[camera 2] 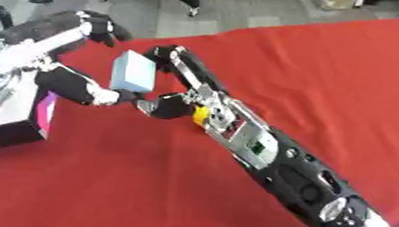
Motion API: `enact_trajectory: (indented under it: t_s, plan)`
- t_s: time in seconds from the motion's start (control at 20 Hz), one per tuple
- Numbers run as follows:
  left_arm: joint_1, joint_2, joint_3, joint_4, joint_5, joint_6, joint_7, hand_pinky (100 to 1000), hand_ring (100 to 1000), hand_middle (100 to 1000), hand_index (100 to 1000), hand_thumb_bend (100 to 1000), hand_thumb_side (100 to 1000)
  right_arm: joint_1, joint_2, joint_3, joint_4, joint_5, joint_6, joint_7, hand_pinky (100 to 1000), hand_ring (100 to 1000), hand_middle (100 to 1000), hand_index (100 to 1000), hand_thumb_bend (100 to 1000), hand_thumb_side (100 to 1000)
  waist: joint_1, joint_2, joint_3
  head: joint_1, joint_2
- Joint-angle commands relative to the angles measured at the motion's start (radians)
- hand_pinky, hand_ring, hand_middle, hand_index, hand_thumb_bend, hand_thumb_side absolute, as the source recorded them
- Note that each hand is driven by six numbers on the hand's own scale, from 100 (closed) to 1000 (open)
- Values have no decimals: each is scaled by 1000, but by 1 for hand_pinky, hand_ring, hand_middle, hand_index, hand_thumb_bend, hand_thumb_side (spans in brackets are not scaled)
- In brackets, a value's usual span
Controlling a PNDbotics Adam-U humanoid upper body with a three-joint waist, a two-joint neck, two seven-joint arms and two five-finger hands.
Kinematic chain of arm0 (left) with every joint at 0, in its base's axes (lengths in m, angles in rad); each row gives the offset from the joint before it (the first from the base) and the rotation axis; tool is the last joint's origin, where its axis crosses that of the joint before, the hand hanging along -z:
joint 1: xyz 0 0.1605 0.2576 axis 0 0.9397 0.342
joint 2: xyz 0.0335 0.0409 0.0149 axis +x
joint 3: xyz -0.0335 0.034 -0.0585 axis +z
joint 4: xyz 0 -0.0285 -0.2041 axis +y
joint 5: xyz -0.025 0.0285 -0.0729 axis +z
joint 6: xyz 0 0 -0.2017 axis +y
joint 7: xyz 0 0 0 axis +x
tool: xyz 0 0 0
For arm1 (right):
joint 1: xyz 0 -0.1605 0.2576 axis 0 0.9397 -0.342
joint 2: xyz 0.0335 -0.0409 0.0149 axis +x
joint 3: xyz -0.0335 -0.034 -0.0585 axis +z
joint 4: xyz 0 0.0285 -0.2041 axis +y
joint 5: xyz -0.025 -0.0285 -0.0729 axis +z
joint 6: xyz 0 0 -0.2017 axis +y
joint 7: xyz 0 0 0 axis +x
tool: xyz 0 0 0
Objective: Pick up the objects with one hand, pass them to the other hand, and then place them into the box on the other side of the table.
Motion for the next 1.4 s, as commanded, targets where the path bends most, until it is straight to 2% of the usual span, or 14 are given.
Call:
enact_trajectory:
  t_s: [0.05, 0.7, 0.95, 1.1, 1.2, 1.4]
  plan:
    - [-15, 3, 5, 5, -8, -1, 13, 826, 751, 760, 851, 483, 341, -11, -16, -2, -26, 5, -5, 5, 747, 712, 504, 595, 355, 100, 8, -18, -1, 5, 6]
    - [-8, -16, 1, 46, -15, -20, 35, 818, 737, 743, 817, 444, 297, -6, -18, 0, -29, 3, -26, 13, 746, 710, 503, 594, 356, 100, 8, -14, -4, 8, 6]
    - [-8, -22, 1, 50, -8, -24, 50, 812, 723, 710, 782, 367, 297, -4, -18, 0, -27, 4, -32, 18, 744, 710, 503, 594, 361, 100, 8, -13, -5, 6, 6]
    - [-6, -24, 0, 48, 5, -26, 59, 810, 712, 689, 744, 297, 295, -3, -17, 1, -25, 6, -32, 19, 744, 711, 503, 594, 363, 100, 9, -12, -5, 3, 6]
    - [-6, -25, -1, 46, 15, -27, 66, 806, 697, 666, 692, 219, 285, -3, -17, 1, -25, 7, -32, 19, 743, 711, 503, 593, 365, 100, 9, -11, -5, 1, 6]
    - [-5, -29, -4, 50, 23, -27, 72, 797, 678, 634, 641, 180, 240, -1, -17, 1, -24, 9, -34, 18, 742, 710, 502, 593, 368, 100, 10, -11, -5, 1, 6]
